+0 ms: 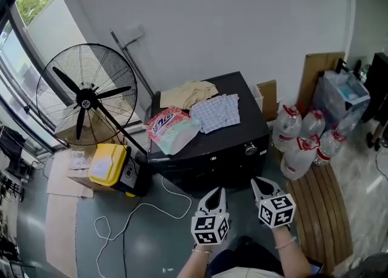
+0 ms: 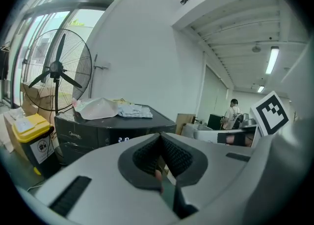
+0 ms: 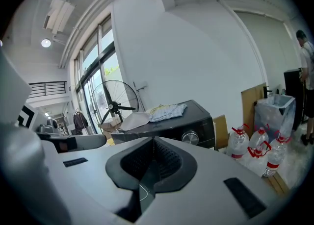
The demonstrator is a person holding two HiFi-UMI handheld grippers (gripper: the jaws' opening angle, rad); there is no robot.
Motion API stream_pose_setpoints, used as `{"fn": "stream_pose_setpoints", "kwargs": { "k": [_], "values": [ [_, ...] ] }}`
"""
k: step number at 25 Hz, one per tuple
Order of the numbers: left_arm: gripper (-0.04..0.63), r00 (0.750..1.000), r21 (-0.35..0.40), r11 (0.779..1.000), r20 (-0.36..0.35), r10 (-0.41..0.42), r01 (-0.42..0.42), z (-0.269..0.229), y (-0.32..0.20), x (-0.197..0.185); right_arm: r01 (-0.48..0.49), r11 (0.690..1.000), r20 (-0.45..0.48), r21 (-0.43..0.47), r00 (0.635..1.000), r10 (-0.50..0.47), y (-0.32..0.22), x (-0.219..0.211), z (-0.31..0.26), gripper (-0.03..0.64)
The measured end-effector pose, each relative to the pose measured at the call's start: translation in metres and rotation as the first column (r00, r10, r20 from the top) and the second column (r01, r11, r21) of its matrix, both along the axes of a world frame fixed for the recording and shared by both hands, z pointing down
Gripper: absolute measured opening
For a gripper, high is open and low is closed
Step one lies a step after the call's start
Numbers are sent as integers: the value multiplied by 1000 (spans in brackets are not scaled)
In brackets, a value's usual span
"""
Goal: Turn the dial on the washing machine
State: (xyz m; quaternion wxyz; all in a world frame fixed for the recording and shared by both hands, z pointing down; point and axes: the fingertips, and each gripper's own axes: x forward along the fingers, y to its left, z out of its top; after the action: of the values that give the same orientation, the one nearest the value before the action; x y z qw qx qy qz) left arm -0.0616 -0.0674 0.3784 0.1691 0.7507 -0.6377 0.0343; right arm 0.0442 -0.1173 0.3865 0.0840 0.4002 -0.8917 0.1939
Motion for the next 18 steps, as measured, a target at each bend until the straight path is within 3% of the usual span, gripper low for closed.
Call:
{"fn": "stream_pose_setpoints", "kwargs": {
  "k": [11,18],
  "values": [
    [17,997,41,997,37,66,-68,-37,51,1,-39,993,-22,109,999,41,43,-2,-50,26],
    [17,998,61,997,30,47,-49,-58,86,-13,-57,983,-30,176,998,63,78,1,-85,26]
  ]
}}
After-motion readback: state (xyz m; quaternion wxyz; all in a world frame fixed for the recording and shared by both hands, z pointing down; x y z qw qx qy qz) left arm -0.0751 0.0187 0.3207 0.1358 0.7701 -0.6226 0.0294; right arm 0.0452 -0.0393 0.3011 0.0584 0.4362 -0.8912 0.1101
